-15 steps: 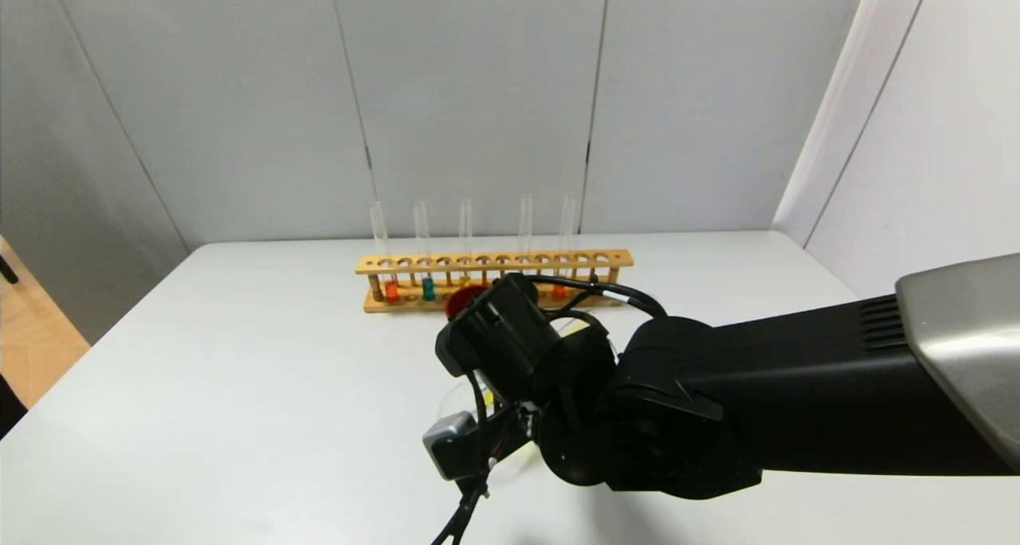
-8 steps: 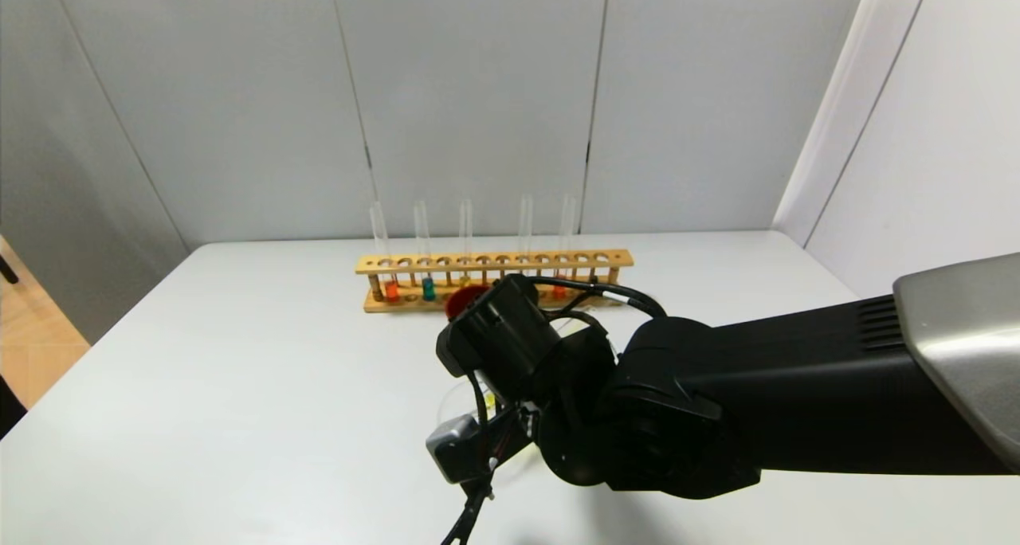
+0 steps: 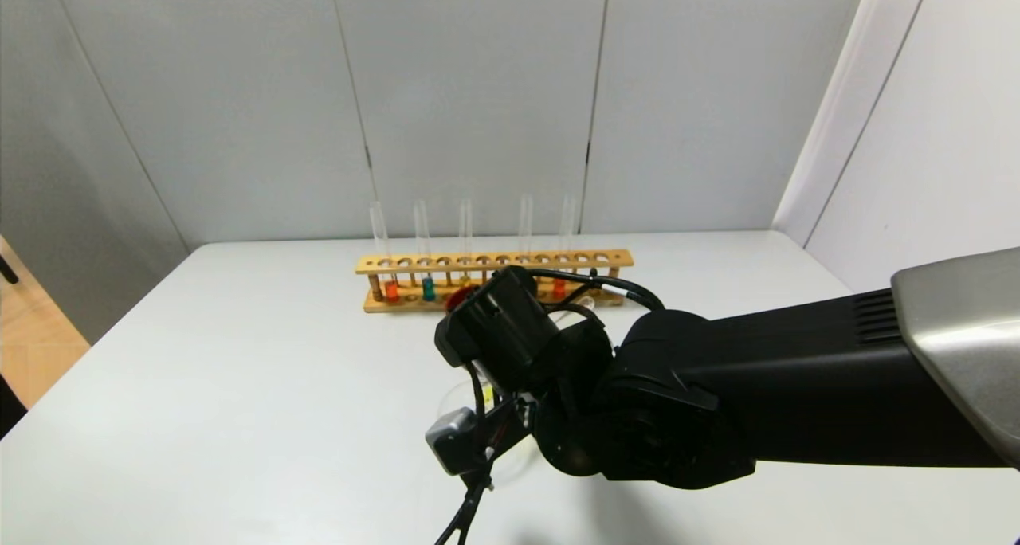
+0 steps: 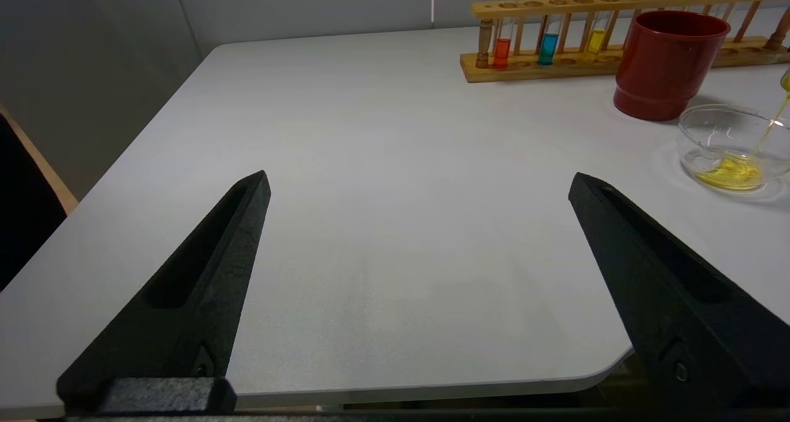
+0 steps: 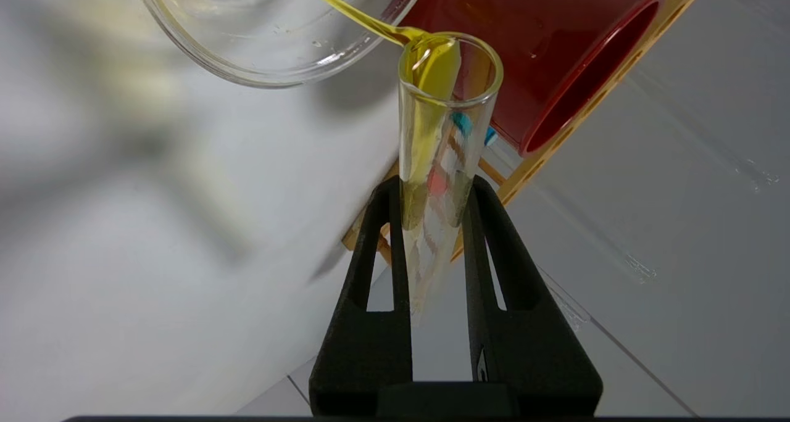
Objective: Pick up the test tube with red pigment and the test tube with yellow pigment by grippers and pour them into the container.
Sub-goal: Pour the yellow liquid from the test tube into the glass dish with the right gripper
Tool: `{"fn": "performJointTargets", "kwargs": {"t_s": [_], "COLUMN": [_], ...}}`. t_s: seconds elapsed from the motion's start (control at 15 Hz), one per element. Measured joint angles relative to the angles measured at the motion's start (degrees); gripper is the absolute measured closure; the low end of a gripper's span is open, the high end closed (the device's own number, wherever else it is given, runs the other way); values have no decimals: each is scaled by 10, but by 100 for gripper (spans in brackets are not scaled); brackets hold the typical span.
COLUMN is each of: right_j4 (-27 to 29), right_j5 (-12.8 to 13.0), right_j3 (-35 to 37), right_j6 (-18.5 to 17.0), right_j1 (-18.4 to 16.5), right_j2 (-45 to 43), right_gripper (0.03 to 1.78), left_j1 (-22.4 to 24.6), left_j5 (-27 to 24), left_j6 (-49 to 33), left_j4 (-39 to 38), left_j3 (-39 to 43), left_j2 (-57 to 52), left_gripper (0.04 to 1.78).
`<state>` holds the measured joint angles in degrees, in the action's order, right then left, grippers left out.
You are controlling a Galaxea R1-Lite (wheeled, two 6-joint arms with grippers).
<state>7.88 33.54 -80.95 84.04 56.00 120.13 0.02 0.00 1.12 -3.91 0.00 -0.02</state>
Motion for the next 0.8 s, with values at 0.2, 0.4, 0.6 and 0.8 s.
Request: {"fn": "performJointTargets", "kwargs": {"t_s": [0.2, 0.4, 0.6, 0.8], "right_j4": [0, -2, -1, -1], "right_j5": [8, 9, 8, 11], "right_j3": [-2, -3, -6, -10], "right_j6": [8, 16, 23, 40], "right_j1": [0, 0, 0, 0], "right_j2": [1, 3, 5, 8], "right_gripper": [154, 154, 154, 154], "left_j1": [0, 0, 0, 0], "left_j5": [0, 0, 0, 0], "left_j6": [0, 0, 0, 0], "left_j4": [0, 0, 0, 0], "left_j3": [0, 0, 0, 0], "left_j2": [0, 0, 0, 0], "left_gripper": [11, 11, 11, 11]}}
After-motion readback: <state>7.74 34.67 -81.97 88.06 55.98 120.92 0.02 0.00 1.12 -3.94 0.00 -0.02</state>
